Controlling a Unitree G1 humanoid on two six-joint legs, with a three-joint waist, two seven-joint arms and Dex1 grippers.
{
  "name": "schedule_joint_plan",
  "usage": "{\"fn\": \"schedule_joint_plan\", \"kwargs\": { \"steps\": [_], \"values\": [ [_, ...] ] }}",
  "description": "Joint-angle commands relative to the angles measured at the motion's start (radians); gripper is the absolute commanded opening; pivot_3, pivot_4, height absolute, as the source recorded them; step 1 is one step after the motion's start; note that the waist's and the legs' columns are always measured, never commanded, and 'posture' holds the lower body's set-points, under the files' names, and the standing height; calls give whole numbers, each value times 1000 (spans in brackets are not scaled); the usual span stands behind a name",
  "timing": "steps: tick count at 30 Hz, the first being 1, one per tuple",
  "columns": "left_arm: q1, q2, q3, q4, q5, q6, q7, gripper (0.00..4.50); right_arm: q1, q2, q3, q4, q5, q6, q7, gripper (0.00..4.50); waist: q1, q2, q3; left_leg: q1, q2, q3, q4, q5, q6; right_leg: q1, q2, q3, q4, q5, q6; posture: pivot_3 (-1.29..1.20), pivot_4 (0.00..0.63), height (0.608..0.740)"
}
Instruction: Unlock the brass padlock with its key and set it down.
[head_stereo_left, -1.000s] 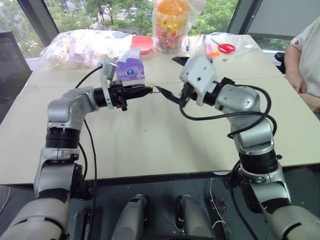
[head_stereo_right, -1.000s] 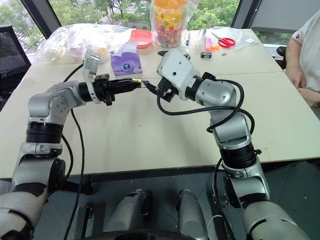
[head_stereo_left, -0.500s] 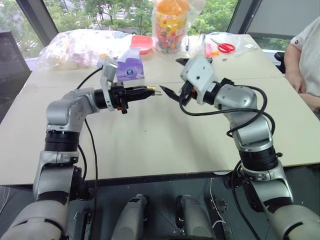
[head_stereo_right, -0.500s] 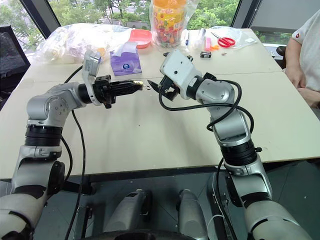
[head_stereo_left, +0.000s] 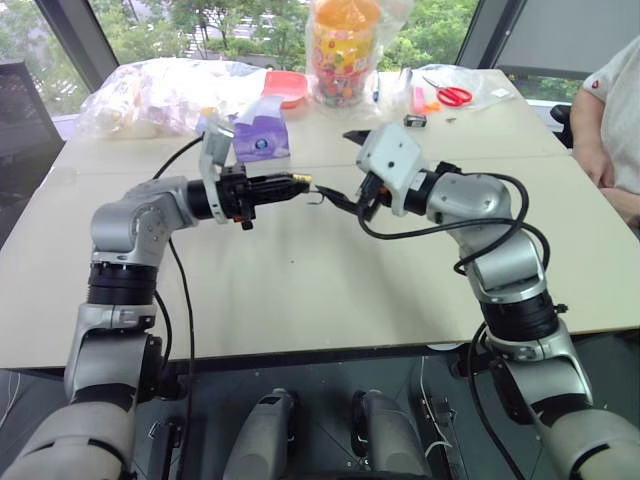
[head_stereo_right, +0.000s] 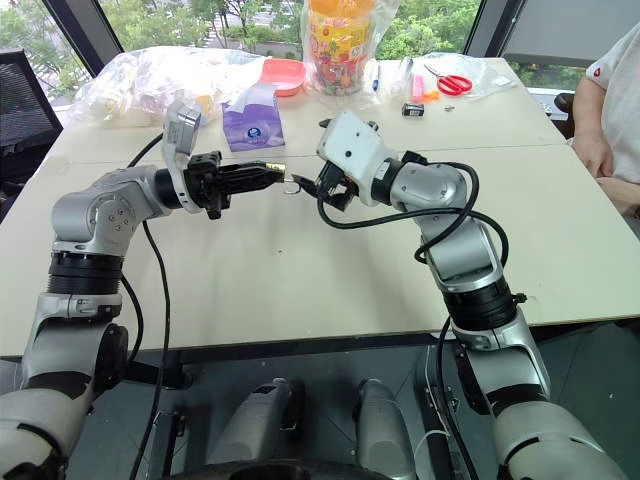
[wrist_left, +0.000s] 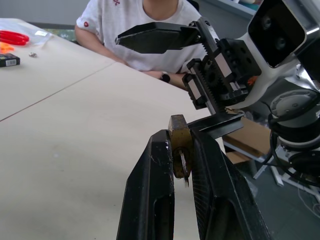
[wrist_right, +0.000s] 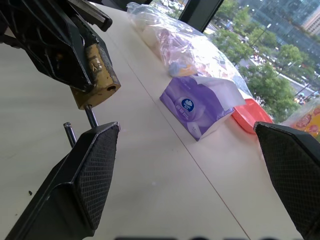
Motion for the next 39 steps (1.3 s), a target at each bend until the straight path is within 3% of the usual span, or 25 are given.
{"fn": "schedule_joint_plan", "kwargs": {
  "steps": [1,7,11,14,19,22,27,32,34,35,39],
  "values": [
    [-19,10,21,-51,-30,-8,-9,0,-3,-4,2,1,18,-21,14,4454,0,0,0,0,0,0,0,0,0,0,0,0,0,0,0,0,150,740],
    [-27,-5,23,-8,-8,-10,33,0,7,-56,-18,21,-20,-39,-4,4454,3,0,0,0,0,0,0,0,0,0,0,0,0,0,0,0,150,740],
    [-2,-43,-20,7,13,36,97,0,67,-219,-25,23,-81,33,20,4454,21,0,0,-1,-1,0,0,-1,1,1,-1,0,-2,-1,-2,0,150,740],
    [6,-82,-49,19,12,79,124,0,148,-305,-23,-69,-39,165,89,4454,25,0,0,-1,0,1,1,-2,3,2,-1,0,-5,-2,-3,0,150,740],
    [-35,-209,-101,191,68,115,210,0,207,-235,-154,-304,191,612,97,4454,23,0,0,-2,0,2,1,-3,5,2,-2,0,-7,0,1,0,150,740],
    [-91,-280,-116,349,106,102,235,0,221,-232,-144,-376,219,737,53,4454,25,0,0,-2,0,1,2,-3,6,2,-2,-1,-8,0,1,0,150,740],
    [-197,-393,-95,657,169,-9,258,0,238,-225,-106,-418,200,794,-59,4454,30,0,0,-3,0,2,3,-5,7,4,-3,-3,-13,0,1,0,150,740],
    [-260,-425,-55,810,200,-80,246,0,234,-207,-105,-430,220,813,-119,4454,23,0,0,-4,-1,3,2,-7,11,3,-5,-2,-14,1,4,0,150,740],
    [-276,-422,-55,843,227,-101,259,1054,235,-209,-106,-433,225,813,-134,4500,25,0,0,-4,-1,4,2,-7,11,3,-5,-3,-13,2,5,0,150,740],
    [-282,-420,-56,857,240,-108,267,1278,236,-210,-107,-433,228,813,-139,4500,26,0,0,-4,-1,4,2,-7,11,3,-5,-3,-13,2,5,0,150,740],
    [-292,-401,-31,871,249,-96,246,3023,240,-219,-107,-428,237,805,-156,4500,25,0,0,-4,-1,4,3,-7,11,4,-5,-3,-14,2,5,0,150,740]
  ]
}}
